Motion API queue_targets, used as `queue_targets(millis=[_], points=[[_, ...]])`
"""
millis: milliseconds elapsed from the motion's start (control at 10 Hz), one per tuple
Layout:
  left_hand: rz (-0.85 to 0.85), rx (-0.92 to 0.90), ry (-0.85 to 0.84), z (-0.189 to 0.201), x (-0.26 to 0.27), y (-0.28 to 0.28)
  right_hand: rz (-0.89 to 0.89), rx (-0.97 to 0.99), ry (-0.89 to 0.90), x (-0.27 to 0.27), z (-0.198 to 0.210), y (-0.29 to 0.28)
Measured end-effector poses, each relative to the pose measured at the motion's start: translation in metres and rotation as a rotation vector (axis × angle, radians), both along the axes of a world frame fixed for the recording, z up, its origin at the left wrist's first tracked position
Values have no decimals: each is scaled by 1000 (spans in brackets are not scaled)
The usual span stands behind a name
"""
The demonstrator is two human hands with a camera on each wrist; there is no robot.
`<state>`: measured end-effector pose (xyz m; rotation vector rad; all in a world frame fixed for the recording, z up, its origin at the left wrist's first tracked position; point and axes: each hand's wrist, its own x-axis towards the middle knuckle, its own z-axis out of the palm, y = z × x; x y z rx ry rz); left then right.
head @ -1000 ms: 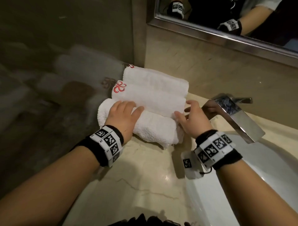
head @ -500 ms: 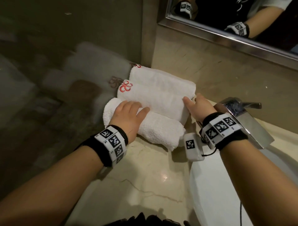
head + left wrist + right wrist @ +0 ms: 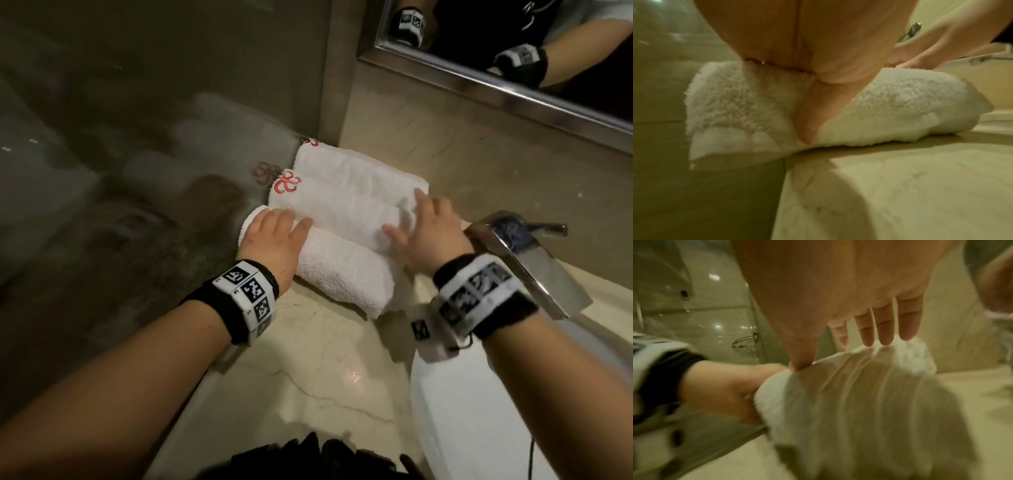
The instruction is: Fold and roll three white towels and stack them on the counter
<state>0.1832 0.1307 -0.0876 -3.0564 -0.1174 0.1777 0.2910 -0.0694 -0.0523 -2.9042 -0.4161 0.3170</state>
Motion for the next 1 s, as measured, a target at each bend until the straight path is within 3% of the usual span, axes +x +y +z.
queue_targets(millis=[100,200,400,600,700,800,900,1000], points=[[18,44,27,0,1,-3,269,-119,-154,-49,-8,7],[10,43,17,-1,6,-4,322,-172,-52,-67,-28,16],[-4,7,-33,-3,39,-5,283,-117,-177,-38,-48,21],[-1,17,-10,-6,65,-4,270,-72,-160,-13,-54,24],[-15,18,17,-2,62,-1,261,-82,-148,-15,-50,24],[-44,-12,63,8,56,1,292,-97,-28,-22,-33,19],[-37,0,100,17,47,3,253,-11,127,-22,-8,2],[41,-35,97,41,34,-6,131,153,132,-26,27,-25]])
